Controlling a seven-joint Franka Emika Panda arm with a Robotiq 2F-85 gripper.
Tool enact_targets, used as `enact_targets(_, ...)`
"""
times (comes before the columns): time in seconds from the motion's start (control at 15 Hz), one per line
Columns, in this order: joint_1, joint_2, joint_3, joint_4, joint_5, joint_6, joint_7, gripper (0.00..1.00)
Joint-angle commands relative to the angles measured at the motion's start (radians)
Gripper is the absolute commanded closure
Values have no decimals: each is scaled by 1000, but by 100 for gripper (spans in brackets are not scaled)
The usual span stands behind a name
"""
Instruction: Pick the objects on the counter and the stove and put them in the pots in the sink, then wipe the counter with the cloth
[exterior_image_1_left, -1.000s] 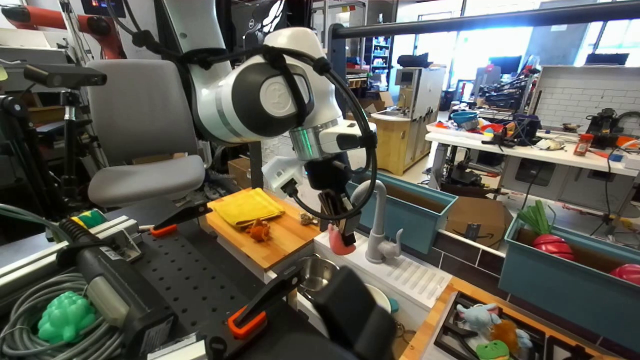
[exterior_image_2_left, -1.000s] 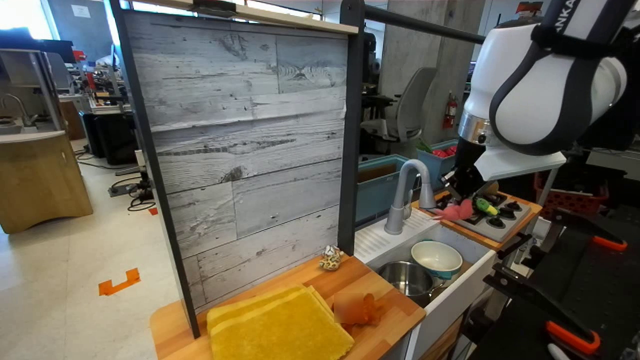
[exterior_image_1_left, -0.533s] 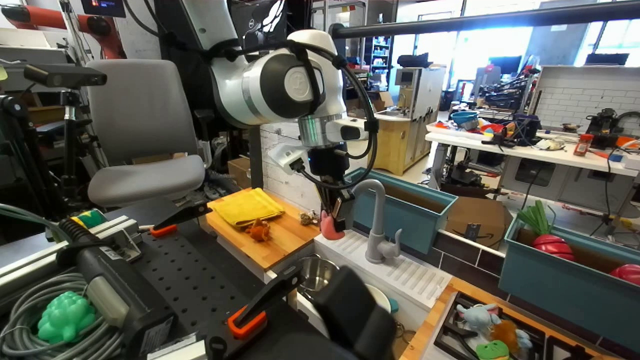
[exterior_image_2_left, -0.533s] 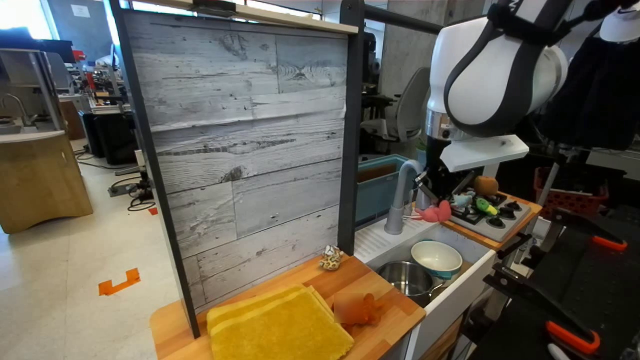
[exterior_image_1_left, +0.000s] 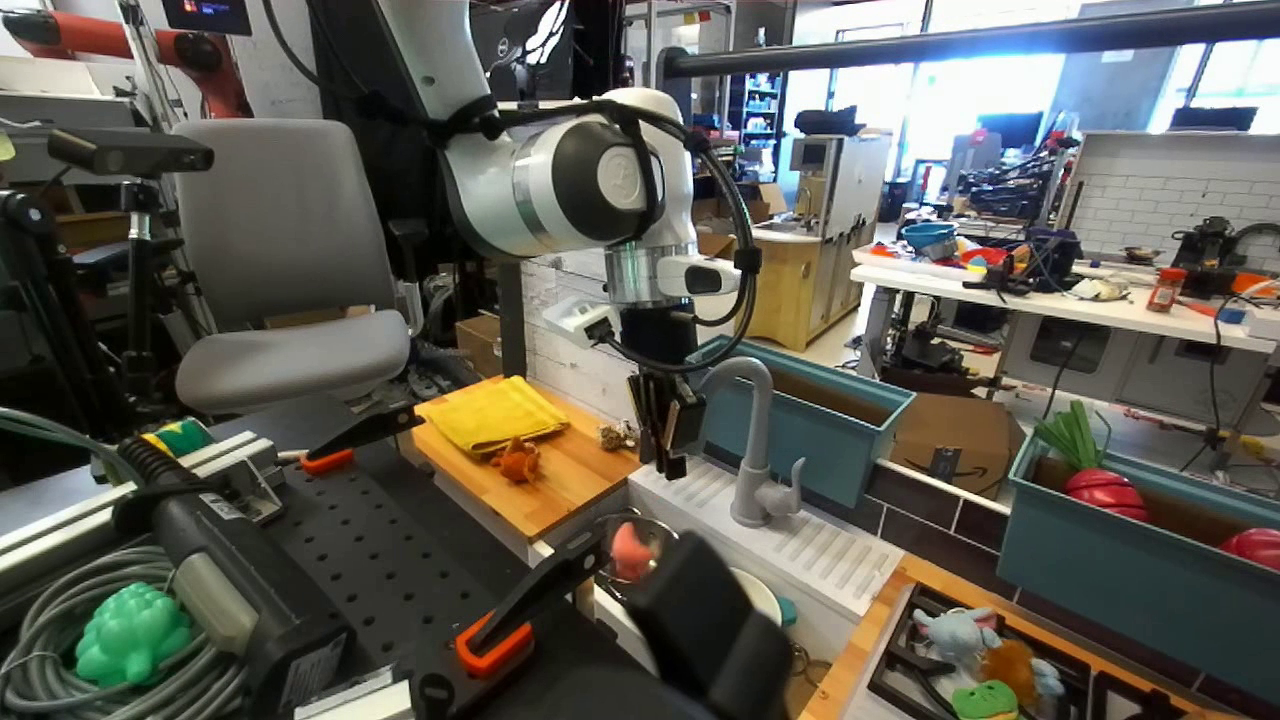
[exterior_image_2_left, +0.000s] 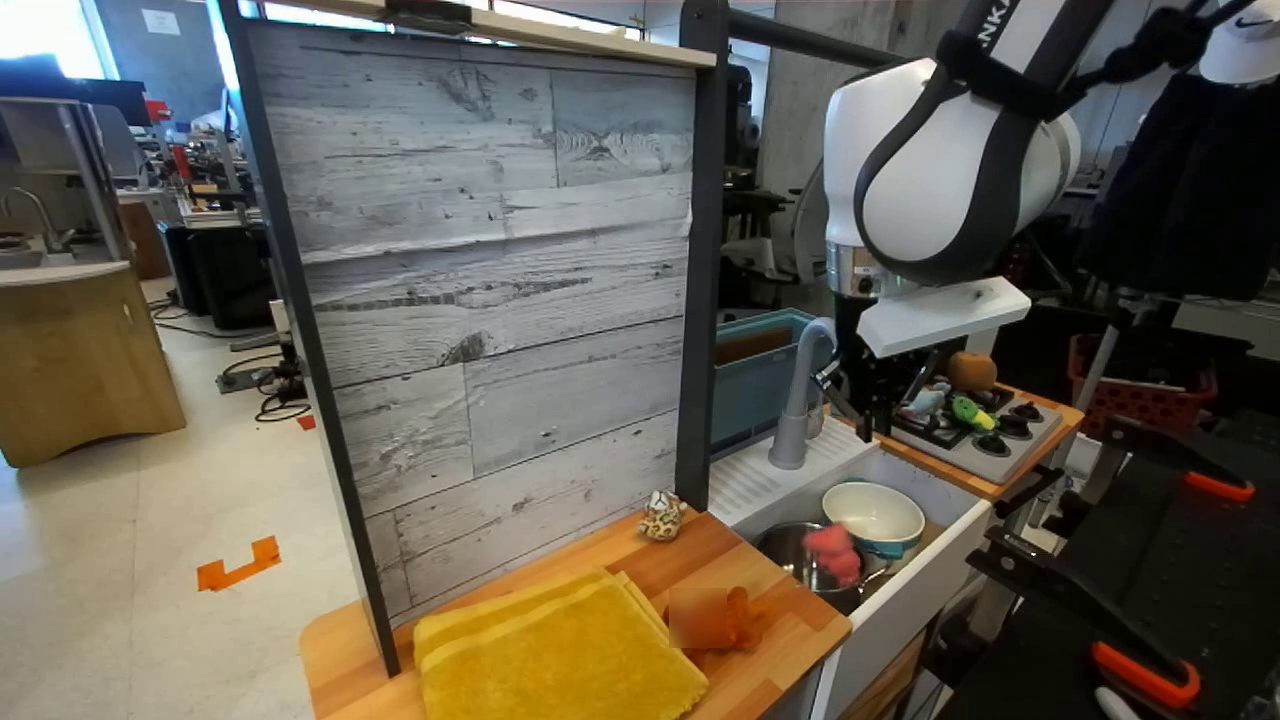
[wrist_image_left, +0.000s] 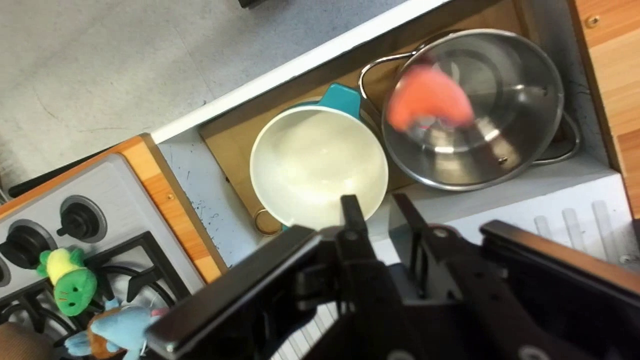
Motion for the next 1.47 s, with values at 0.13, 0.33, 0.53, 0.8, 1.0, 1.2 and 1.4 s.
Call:
enact_targets(0.13, 12, -70, 79, -33, -50, 3, 7, 31)
enact_targets(0.33, -5, -46, 100, 0, -89, -80, 24, 33)
enact_targets(0.53, 2, -72, 106, -14, -107, -118, 27, 6)
enact_targets(0.8, 71, 50, 113, 43, -119, 94, 133, 0)
enact_targets(1.0, 105, 175, 155, 142, -96, 106, 136, 0)
enact_targets(1.2, 140, 288, 172, 254, -86, 112, 150, 0)
enact_targets(1.4, 192, 352, 167, 316, -86, 176, 163, 0)
